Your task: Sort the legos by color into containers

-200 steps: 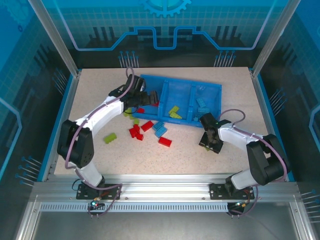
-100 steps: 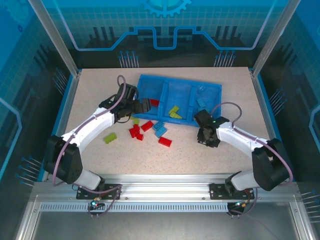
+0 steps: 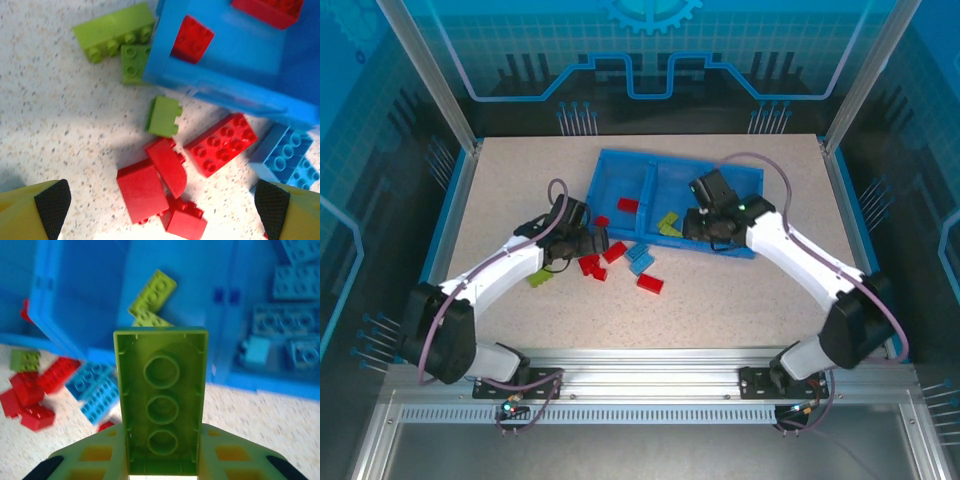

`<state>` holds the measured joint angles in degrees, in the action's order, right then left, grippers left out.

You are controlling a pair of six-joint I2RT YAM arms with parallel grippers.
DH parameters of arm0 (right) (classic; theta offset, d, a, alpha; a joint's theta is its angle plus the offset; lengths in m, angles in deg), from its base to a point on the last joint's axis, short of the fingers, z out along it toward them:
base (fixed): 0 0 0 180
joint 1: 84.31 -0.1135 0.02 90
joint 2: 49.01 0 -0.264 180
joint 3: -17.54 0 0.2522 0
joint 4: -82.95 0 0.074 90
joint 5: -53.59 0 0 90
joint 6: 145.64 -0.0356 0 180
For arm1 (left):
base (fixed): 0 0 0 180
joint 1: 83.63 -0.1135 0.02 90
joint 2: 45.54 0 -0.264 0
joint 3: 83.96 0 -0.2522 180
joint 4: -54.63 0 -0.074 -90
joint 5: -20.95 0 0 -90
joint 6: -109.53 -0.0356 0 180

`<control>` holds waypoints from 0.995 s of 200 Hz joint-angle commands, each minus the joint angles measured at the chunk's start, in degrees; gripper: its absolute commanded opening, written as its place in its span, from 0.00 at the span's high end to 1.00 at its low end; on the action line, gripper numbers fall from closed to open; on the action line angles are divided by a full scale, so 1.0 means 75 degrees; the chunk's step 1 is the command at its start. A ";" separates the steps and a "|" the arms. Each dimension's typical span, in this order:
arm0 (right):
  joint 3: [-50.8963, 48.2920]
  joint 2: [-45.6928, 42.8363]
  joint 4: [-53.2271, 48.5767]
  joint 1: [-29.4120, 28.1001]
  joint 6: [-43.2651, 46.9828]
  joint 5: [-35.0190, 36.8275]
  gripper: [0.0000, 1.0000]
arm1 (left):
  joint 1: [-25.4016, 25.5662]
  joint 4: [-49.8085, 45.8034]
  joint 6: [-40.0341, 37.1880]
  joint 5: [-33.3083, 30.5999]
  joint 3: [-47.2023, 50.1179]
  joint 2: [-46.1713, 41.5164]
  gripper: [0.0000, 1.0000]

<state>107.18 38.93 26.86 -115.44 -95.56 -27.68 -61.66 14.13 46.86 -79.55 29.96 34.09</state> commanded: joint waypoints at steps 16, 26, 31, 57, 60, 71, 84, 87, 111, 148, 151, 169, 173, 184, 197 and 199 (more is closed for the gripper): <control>0.2189 0.2057 -0.0809 0.0312 0.0690 -0.0573 0.70 | 0.0301 -0.0179 0.0677 0.0009 0.0293 -0.0364 0.01; 0.2811 0.2608 -0.1161 0.0373 0.0692 -0.0513 0.70 | 0.0358 -0.0184 0.0808 0.0011 0.0352 -0.0376 0.01; 0.3061 0.2860 -0.1276 0.0415 0.0678 -0.0499 0.70 | 0.0384 -0.0184 0.0859 0.0006 0.0381 -0.0386 0.01; 0.4008 0.3792 -0.1495 0.0644 0.0504 -0.0708 0.67 | 0.0559 -0.0217 0.1028 -0.0073 0.0528 -0.0478 0.01; 0.4112 0.3899 -0.1524 0.0653 0.0489 -0.0742 0.67 | 0.0576 -0.0235 0.1041 -0.0108 0.0536 -0.0481 0.01; 0.4509 0.4238 -0.1676 0.0682 0.0495 -0.0824 0.64 | 0.0608 -0.0276 0.1066 -0.0145 0.0569 -0.0470 0.01; 0.4887 0.4547 -0.1819 0.0671 0.0535 -0.0853 0.59 | 0.0645 -0.0307 0.1090 -0.0125 0.0599 -0.0470 0.01; 0.4948 0.4602 -0.1830 0.0661 0.0547 -0.0857 0.58 | 0.0670 -0.0311 0.1099 -0.0123 0.0600 -0.0470 0.01; 0.5290 0.4861 -0.1914 0.0668 0.0576 -0.0883 0.45 | 0.1022 -0.0351 0.1287 -0.0143 0.0602 -0.0447 0.01; 0.5354 0.4833 -0.2010 0.0631 0.0673 -0.0869 0.32 | 0.1748 -0.0502 0.2074 -0.0161 0.0400 -0.0212 0.01; 0.5308 0.4773 -0.1991 0.0619 0.0681 -0.0842 0.31 | 0.1824 -0.0501 0.2159 -0.0147 0.0376 -0.0172 0.01; 0.4888 0.4319 -0.1781 0.0580 0.0701 -0.0562 0.26 | 0.2376 -0.0495 0.2665 -0.0065 0.0134 0.0187 0.01; 0.4751 0.4189 -0.1713 0.0579 0.0689 -0.0528 0.25 | 0.2495 -0.0496 0.2774 -0.0076 0.0069 0.0280 0.01; 0.4332 0.3785 -0.1515 0.0609 0.0594 -0.0454 0.24 | 0.2783 -0.0505 0.3098 -0.0088 -0.0098 0.0526 0.01; 0.3789 0.3279 -0.1227 0.0688 0.0494 -0.0428 0.23 | 0.2984 -0.0630 0.3601 -0.0048 -0.0344 0.0931 0.01; 0.3687 0.3220 -0.1186 0.0699 0.0477 -0.0418 0.23 | 0.3004 -0.0645 0.3684 -0.0034 -0.0371 0.0988 0.01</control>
<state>140.03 71.39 16.52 -110.77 -91.04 -32.40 -41.55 11.53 66.03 -80.14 30.84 37.48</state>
